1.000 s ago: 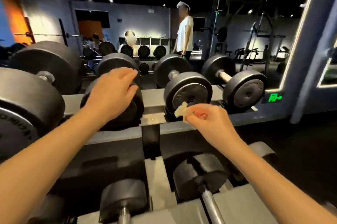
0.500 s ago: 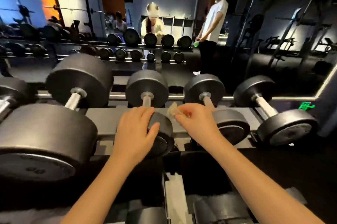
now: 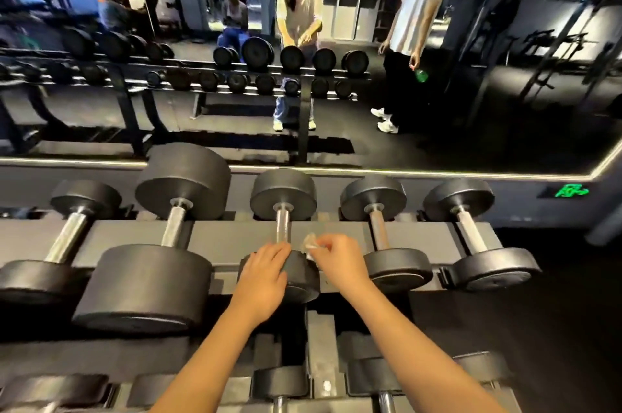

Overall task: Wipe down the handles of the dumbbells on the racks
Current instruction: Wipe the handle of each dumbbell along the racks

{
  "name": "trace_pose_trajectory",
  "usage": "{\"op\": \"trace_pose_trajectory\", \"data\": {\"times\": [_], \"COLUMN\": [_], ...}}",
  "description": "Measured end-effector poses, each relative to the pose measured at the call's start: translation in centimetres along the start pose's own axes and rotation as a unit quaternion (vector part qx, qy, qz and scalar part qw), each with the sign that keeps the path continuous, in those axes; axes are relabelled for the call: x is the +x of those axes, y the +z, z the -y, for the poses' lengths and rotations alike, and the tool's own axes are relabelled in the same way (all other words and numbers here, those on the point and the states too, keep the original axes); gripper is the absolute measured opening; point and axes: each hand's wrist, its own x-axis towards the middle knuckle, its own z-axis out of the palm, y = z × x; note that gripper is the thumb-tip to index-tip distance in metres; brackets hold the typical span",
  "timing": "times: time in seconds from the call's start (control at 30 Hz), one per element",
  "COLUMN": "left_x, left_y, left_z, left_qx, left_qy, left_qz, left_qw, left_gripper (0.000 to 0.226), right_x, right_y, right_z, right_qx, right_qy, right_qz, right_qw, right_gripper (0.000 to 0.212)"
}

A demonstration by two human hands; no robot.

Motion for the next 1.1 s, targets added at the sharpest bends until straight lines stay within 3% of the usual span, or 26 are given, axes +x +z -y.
{"op": "trace_pose_trajectory", "data": {"times": [0.17, 0.47, 0.6, 0.8, 0.9, 1.1], "left_x": [0.9, 10.5, 13.4, 13.6, 14.1, 14.0], "left_y": [-1.4, -8.2, -8.0, -7.1, -7.5, -7.3], "left_z": [2.9, 7.5, 7.8, 8.8, 8.9, 8.7], "left_qx": [-0.019, 0.059, 0.078, 0.053, 0.047, 0.016], "left_qy": [0.016, 0.071, 0.074, 0.070, 0.066, 0.040], "left_qz": [0.050, 0.046, 0.116, 0.103, 0.118, 0.127], "left_qw": [0.998, 0.995, 0.987, 0.991, 0.990, 0.991], "left_gripper": [0.053, 0.066, 0.061, 0.057, 0.055, 0.053], "right_x": [1.5, 2.9, 3.7, 7.0, 8.6, 10.3], "right_y": [2.9, 7.6, 7.4, 7.1, 7.8, 8.5], "right_z": [1.2, 2.6, 2.6, 3.0, 3.4, 3.3], "right_qx": [0.078, 0.030, 0.034, 0.052, 0.012, 0.028], "right_qy": [0.055, 0.142, 0.171, 0.198, 0.191, 0.181], "right_qz": [-0.039, -0.143, -0.113, -0.021, 0.036, -0.042], "right_qw": [0.995, 0.979, 0.978, 0.979, 0.981, 0.982], "right_gripper": [0.029, 0.029, 0.025, 0.006, 0.014, 0.016]}}
